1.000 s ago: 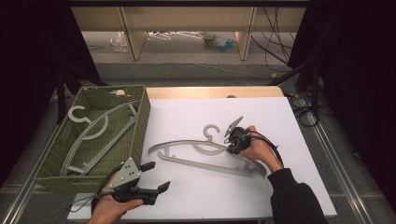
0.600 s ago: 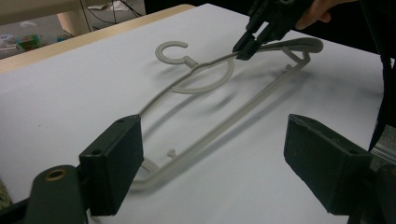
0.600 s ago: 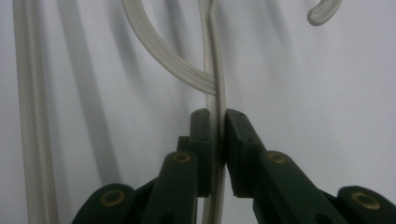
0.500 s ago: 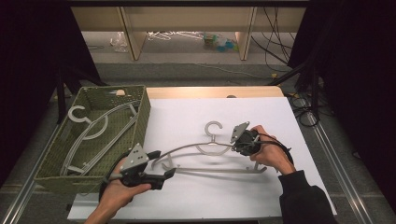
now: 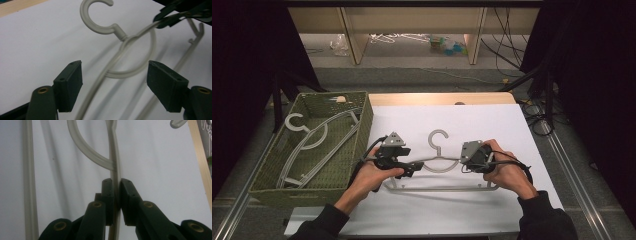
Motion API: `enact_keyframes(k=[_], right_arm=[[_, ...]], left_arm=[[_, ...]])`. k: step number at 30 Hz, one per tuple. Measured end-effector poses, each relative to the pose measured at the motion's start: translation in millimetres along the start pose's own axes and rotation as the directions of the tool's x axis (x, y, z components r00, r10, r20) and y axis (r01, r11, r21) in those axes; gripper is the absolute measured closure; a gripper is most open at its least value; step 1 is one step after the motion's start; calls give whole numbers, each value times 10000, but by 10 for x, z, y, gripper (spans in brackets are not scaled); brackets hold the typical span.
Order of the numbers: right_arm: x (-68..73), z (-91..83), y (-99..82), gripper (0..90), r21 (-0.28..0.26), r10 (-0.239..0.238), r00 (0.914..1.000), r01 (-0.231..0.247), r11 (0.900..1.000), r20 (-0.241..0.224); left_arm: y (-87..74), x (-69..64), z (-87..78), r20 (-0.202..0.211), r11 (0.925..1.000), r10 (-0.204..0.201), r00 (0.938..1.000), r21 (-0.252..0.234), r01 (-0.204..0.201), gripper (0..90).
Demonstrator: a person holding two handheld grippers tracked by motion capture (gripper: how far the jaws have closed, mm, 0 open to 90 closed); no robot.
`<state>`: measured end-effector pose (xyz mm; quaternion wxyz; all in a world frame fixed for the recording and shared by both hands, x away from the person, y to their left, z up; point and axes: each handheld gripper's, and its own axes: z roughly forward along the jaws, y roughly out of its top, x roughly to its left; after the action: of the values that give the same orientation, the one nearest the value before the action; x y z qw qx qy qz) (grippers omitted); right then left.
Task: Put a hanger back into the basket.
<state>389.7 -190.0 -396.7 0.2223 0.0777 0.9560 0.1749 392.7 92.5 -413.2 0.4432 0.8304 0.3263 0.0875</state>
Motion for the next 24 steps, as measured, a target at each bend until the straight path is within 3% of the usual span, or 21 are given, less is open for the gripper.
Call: enact_keyframes(k=[2, 5, 7, 15, 18, 20, 22, 24], right_arm=[[21, -29, 12, 822, -90, -96, 10000, 96, 9999, 15], [60, -69, 32, 821, -268, -98, 9999, 96, 9996, -55], [81, -80, 44, 821, -355, -122, 9999, 118, 9993, -115], [124, -122, 85, 820, -630, -306, 9993, 290, 9976, -236], [136, -133, 89, 820, -649, -243, 9994, 225, 9976, -265], [135, -138, 95, 819, -739, -359, 9990, 339, 9967, -253], [135, -136, 94, 819, -764, -343, 9991, 325, 9965, -229], [133, -140, 85, 816, -837, -359, 9990, 337, 9959, -255]], left_arm=[[12, 38, 72, 79, 9999, -145, 9999, 76, 145, 325], [20, 93, 137, 338, 9983, 55, 9994, 578, -75, 328], [16, 86, 164, 490, 9990, -34, 9988, 443, 12, 353], [5, 0, 305, 1311, 9933, 687, 9890, 837, -801, 456], [19, -25, 336, 1315, 9921, 845, 9877, 810, -957, 540], [38, -47, 341, 1548, 9907, 1016, 9827, 745, -1142, 613], [57, -77, 330, 1541, 9827, 1558, 9757, 757, -1689, 684], [74, -119, 283, 1510, 9803, 1661, 9745, 823, -1798, 707]])
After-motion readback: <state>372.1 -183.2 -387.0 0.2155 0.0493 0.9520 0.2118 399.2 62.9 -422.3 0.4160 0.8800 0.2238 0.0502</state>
